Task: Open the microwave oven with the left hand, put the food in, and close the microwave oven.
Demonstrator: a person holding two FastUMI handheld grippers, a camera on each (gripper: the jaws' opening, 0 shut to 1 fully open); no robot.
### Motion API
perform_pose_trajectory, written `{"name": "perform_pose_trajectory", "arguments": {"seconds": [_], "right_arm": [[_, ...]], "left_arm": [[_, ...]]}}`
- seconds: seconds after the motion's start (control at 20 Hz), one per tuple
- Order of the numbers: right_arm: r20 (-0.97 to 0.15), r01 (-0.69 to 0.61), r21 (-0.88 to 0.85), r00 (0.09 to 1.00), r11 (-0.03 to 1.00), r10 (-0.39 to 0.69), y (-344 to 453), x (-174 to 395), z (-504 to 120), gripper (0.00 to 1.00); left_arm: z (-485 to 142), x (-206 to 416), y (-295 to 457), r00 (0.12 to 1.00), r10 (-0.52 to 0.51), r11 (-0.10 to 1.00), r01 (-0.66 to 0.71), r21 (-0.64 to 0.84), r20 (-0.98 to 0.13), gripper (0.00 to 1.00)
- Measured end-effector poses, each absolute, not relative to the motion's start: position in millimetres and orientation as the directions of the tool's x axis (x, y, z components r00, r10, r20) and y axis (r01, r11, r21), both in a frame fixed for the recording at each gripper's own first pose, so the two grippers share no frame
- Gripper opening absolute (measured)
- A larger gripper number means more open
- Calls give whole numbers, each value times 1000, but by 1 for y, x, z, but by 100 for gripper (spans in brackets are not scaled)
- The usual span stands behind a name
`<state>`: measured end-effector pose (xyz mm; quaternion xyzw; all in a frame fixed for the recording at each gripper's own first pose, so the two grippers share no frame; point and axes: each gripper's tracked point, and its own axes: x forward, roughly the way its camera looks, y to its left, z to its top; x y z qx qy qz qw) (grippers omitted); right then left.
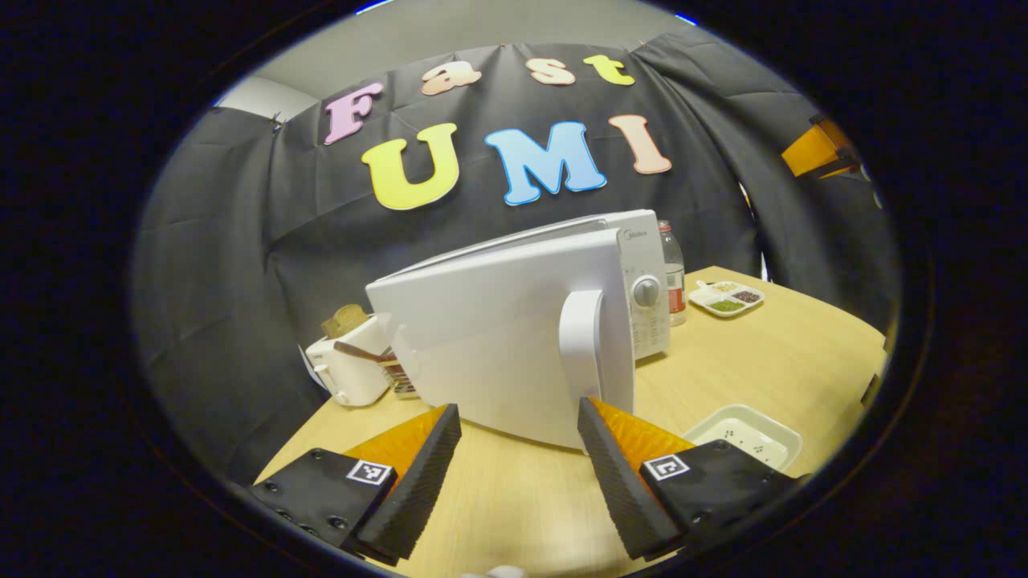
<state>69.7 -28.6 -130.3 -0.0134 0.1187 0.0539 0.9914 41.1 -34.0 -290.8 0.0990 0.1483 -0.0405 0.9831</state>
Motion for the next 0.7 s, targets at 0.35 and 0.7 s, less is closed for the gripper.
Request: {"name": "perform_pose_trajectory", "arguments": {"seconds": [0.35,0.7], "right_arm": [[-254,-70,-4,965,998,67,-54,83,-133,98],[-276,-58,1,960,998,56,-61,91,-139,98]], "left_arm": [[-293,98,-77,955,-91,976,142,164,-283,98],[-292,150,-99,961,-81,981,124,151,-265,100]]}}
